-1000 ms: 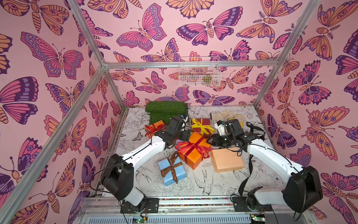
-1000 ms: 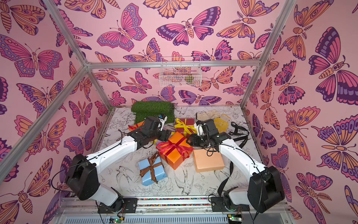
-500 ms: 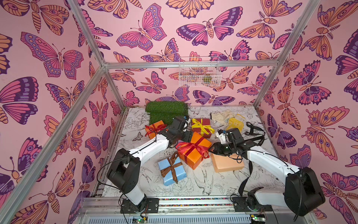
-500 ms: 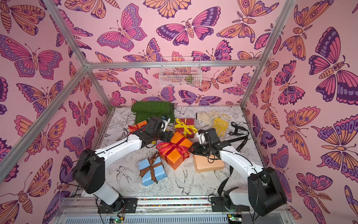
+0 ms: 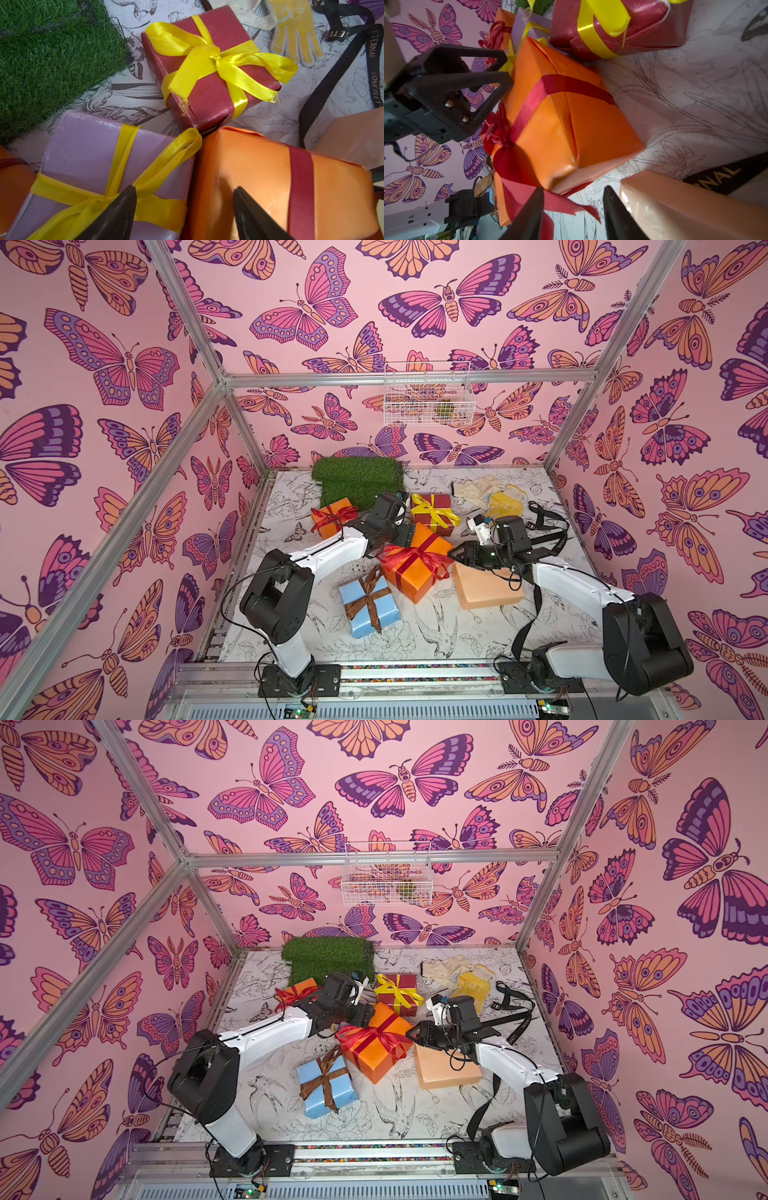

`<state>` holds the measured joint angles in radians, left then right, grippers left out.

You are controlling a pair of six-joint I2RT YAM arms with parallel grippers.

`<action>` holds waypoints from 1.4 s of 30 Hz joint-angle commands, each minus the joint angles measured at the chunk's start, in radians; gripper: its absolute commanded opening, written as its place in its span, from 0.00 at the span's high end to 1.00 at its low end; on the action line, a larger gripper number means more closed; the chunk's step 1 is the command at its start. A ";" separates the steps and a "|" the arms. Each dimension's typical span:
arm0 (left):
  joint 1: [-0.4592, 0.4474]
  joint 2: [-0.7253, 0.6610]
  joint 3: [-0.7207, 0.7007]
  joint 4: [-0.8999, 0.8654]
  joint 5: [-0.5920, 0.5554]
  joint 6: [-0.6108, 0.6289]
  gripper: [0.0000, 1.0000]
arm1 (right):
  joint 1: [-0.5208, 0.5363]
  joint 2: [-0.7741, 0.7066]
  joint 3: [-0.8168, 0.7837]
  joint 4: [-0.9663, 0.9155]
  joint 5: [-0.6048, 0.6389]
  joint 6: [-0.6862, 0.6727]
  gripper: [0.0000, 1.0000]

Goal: Untie the ribbon bows on the gift boxes
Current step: Untie the ribbon from the gift box.

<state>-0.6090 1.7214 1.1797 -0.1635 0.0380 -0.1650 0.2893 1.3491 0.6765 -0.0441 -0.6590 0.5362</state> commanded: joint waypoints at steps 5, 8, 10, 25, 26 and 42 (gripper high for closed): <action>0.004 0.043 0.021 0.011 0.005 -0.010 0.25 | -0.006 0.021 -0.015 0.091 -0.113 0.013 0.54; 0.004 0.050 0.022 0.011 0.003 -0.011 0.25 | -0.007 0.005 -0.026 0.085 -0.124 0.007 0.54; 0.003 0.053 0.021 0.011 0.002 -0.014 0.25 | -0.007 -0.010 -0.035 0.085 -0.126 0.007 0.54; 0.002 0.054 0.014 0.018 -0.003 -0.023 0.26 | -0.007 -0.070 -0.038 0.053 -0.153 -0.003 0.73; 0.003 0.054 0.012 0.018 -0.003 -0.024 0.26 | -0.007 -0.079 -0.037 0.051 -0.153 -0.002 0.73; 0.003 0.053 0.005 0.033 0.003 -0.011 0.26 | -0.007 -0.163 0.049 -0.067 -0.159 -0.012 1.00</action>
<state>-0.6090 1.7523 1.1942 -0.1238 0.0380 -0.1879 0.2882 1.2152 0.6544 -0.0570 -0.8059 0.5423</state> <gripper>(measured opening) 0.739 0.046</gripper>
